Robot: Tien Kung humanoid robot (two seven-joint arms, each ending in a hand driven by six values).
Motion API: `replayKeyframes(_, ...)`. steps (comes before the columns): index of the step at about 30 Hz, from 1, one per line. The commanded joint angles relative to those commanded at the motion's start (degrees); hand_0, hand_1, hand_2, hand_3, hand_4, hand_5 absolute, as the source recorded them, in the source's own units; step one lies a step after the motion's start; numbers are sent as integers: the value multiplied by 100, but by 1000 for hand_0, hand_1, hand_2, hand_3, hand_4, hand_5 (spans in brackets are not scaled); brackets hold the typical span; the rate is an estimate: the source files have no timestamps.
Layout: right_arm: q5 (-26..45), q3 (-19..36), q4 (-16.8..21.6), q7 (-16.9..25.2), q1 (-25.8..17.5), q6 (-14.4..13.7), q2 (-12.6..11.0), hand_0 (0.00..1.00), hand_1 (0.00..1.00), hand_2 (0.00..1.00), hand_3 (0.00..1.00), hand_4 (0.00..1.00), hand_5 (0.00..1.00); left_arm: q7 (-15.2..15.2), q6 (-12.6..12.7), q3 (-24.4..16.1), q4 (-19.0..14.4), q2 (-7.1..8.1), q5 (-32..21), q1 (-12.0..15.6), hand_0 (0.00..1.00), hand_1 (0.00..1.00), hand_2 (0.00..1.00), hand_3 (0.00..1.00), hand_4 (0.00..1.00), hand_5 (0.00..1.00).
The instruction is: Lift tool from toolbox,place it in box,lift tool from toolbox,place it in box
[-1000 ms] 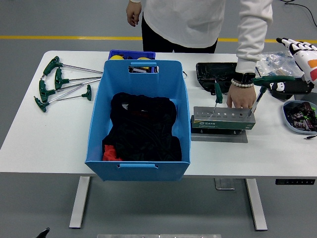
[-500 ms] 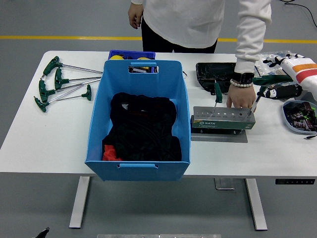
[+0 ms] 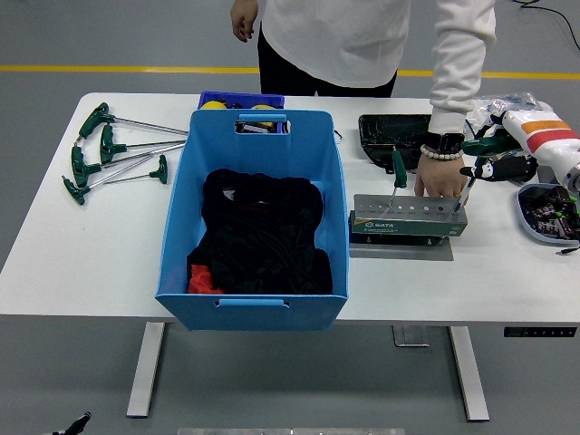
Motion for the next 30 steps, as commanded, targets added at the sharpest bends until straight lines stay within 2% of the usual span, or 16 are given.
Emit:
replayKeyframes(1, 19, -16, -34, -20, 7, 11, 18, 501, 478, 422, 522, 998, 605, 1, 1, 1, 0, -1, -2, -2, 769, 785, 801, 716, 700, 580)
replayKeyframes(2, 42, -27, -65, -28, 12, 14, 32, 374, 377, 349, 421, 998, 626, 1, 2, 5, 0, -2, -6, -3, 769, 786, 801, 715, 699, 579)
replayKeyframes(7, 135, -57, -213, -35, 32, -27, 96, 374, 377, 349, 421, 998, 626, 3, 2, 15, 0, -5, -19, -4, 769, 786, 801, 715, 699, 579)
replayKeyframes(8, 143, -65, -232, -32, 36, -45, 105, 309, 312, 294, 347, 998, 636, 3, 2, 16, 0, -5, -19, -4, 769, 786, 801, 713, 701, 580)
replayKeyframes(13, 269, -93, -352, 83, 43, -162, 133, 309, 312, 294, 347, 998, 636, 2, 0, 29, 0, -1, -29, -10, 769, 786, 801, 713, 701, 580)
replayKeyframes(14, 284, -93, -376, 96, 42, -182, 136, 283, 253, 258, 284, 998, 645, -1, 0, 33, 0, 0, -39, -10, 769, 786, 800, 712, 700, 578)
replayKeyframes(19, 341, -127, -498, 154, 55, -284, 154, 283, 253, 258, 284, 998, 645, -5, 3, 28, 0, 1, -41, -17, 769, 786, 800, 712, 700, 578)
replayKeyframes(20, 343, -134, -513, 174, 62, -326, 160, 264, 213, 223, 239, 998, 651, -6, 5, 26, 0, 1, -38, -22, 769, 786, 800, 713, 700, 578)
replayKeyframes(25, 338, -158, -538, 228, 84, -471, 188, 264, 213, 223, 239, 998, 651, -7, 6, 20, 0, 2, -32, -34, 769, 786, 800, 713, 700, 578)
replayKeyframes(26, 339, -161, -543, 231, 86, -485, 193, 242, 174, 191, 211, 998, 656, -7, 6, 19, 0, 2, -31, -36, 769, 786, 800, 712, 699, 578)
replayKeyframes(30, 348, -187, -603, 222, 100, -498, 231, 242, 174, 191, 211, 998, 656, -7, 6, 22, 0, 1, -36, -37, 769, 786, 800, 712, 699, 578)
